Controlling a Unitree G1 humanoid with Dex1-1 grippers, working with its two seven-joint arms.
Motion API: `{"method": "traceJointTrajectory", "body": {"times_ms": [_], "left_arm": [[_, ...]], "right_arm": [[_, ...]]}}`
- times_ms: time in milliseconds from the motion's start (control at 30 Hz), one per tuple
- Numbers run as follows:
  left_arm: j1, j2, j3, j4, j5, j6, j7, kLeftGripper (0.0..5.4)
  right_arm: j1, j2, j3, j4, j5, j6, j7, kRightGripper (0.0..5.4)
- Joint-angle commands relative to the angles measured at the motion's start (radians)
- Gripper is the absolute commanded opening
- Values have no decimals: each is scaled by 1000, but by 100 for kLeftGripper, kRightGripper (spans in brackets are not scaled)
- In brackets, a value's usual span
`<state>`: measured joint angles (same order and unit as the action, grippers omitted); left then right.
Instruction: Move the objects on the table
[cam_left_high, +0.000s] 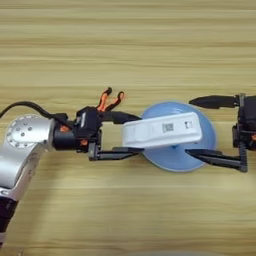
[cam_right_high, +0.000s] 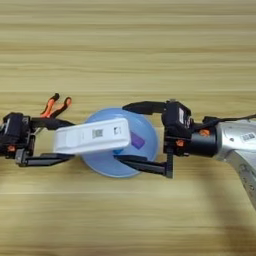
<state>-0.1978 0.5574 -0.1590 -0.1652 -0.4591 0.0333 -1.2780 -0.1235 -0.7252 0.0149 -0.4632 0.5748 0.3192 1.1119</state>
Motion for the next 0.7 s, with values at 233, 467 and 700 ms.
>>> {"method": "traceJointTrajectory", "body": {"times_ms": [233, 467, 700], "left_arm": [[-12, 1, -6, -2, 9, -7, 1, 285], [-16, -2, -8, -1, 10, -7, 4, 285], [-18, -5, -11, 1, 12, -8, 6, 285]], "right_arm": [[-20, 2, 29, -20, 4, 13, -8, 540], [-28, 4, 49, -38, 14, 23, -11, 540], [-50, 12, 69, -52, 23, 38, -7, 540]]}}
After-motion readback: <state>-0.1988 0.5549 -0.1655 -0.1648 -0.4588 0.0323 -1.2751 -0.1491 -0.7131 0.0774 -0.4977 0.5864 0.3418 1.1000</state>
